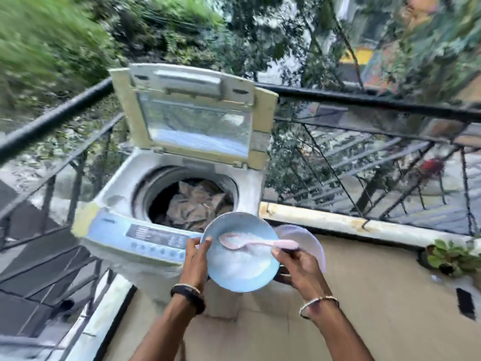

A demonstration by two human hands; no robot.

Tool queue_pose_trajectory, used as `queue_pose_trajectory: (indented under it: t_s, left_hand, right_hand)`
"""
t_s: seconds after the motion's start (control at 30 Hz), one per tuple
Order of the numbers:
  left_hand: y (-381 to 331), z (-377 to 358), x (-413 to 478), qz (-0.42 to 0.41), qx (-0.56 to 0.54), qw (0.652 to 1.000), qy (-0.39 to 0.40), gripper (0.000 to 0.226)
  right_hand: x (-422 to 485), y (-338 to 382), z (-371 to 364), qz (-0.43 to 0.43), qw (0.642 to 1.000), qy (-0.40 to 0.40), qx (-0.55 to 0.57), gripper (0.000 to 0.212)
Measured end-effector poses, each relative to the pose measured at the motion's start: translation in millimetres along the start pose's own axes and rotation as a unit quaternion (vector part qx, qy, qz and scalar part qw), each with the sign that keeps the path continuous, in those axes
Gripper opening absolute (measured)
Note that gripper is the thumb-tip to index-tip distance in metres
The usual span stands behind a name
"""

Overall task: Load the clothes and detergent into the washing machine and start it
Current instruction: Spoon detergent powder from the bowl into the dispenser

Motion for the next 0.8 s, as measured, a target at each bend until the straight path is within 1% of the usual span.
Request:
queue_pose_trajectory:
  t_s: [0.1,0.2,0.3,0.37,0.47,0.53,0.63,0.7,0.8]
  left_hand:
    - [-27,58,25,-0.002,-0.015,0.999,-0.048,0.042]
    - [-50,105,51,0.004,-0.018,0.997,-0.074,0.047]
    - [-69,148,82,0.011,-0.004,0.997,-0.082,0.049]
    - [-77,168,105,0.013,-0.024,0.996,-0.082,0.044]
    - [-85,196,138,0.015,-0.029,0.996,-0.084,0.024]
    - [-90,212,156,0.022,-0.032,0.995,-0.088,0.022]
    - [-97,232,181,0.039,-0.034,0.994,-0.094,0.02]
    - [-100,240,196,0.048,-0.024,0.994,-0.096,0.019]
    - [-102,246,220,0.052,-0.015,0.995,-0.089,0.018]
  right_hand:
    - [24,11,-65,0.008,0.999,0.033,-0.019,0.019]
    - [47,10,-122,0.0,0.999,0.043,-0.017,0.016]
    - [69,8,-175,-0.014,0.998,0.054,-0.019,0.018]
    - [84,7,-204,-0.029,0.997,0.063,-0.022,0.023]
    - [110,8,-238,-0.052,0.996,0.076,-0.005,0.033]
    - [129,8,-245,-0.065,0.996,0.056,0.018,0.038]
    - [161,-2,-239,-0.113,0.992,-0.008,0.049,0.04]
    - [180,-9,-232,-0.128,0.988,-0.056,0.072,0.035]
    - [207,-18,-226,-0.137,0.98,-0.12,0.078,0.027]
Point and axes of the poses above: each hand's wrist, its own x-axis towards the middle knuckle, its own z-axis out of the back of the hand, y = z × x, the point moved 10 cm from there along x, towards the middle knuckle, and after that the axes turned 3 degrees about y, right-handed, at the moved point
